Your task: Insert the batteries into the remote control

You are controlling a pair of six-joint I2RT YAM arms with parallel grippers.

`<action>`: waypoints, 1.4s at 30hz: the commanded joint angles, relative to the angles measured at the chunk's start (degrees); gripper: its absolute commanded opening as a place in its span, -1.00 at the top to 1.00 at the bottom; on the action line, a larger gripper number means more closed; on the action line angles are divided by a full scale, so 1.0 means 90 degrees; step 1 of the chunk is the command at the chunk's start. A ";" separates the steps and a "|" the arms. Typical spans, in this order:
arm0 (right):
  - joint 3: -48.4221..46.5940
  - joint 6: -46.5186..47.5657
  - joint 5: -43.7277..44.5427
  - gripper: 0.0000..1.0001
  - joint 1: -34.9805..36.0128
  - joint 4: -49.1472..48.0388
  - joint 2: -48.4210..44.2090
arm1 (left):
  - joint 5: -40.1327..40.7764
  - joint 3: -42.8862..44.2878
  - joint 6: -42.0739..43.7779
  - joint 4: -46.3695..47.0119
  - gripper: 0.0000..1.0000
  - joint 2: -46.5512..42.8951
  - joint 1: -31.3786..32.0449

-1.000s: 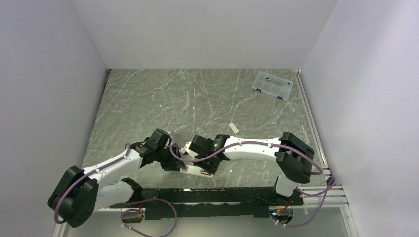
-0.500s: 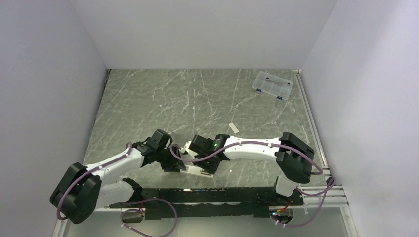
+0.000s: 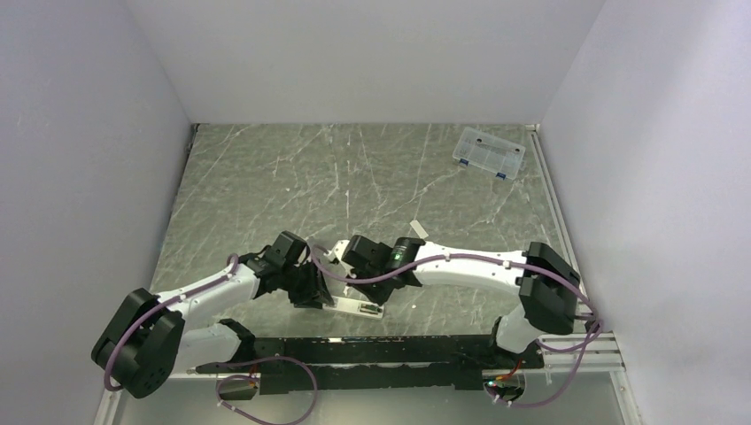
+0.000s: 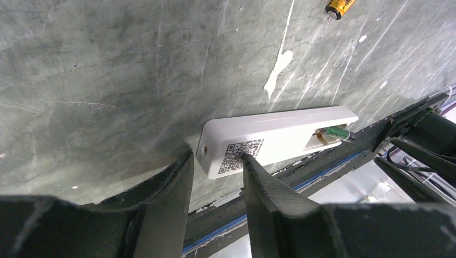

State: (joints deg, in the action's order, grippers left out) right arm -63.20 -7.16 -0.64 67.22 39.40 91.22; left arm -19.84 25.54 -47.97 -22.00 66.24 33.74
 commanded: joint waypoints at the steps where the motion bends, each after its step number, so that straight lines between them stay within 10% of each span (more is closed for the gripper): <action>1: 0.0149 -0.0688 0.0366 0.55 0.0024 -0.0175 -0.0462 | -0.0024 0.0254 0.0133 -0.0011 0.11 -0.0068 0.0031; 42: 0.2023 -0.5355 0.1232 0.49 0.0021 -0.1370 -0.1589 | -0.0403 0.0202 0.0408 0.0166 0.37 -0.0276 0.0028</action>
State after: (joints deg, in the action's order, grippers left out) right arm -45.41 -51.53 7.79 67.22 26.50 79.44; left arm -21.80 26.13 -45.06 -21.89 65.36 33.74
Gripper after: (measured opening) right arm 0.251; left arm 0.322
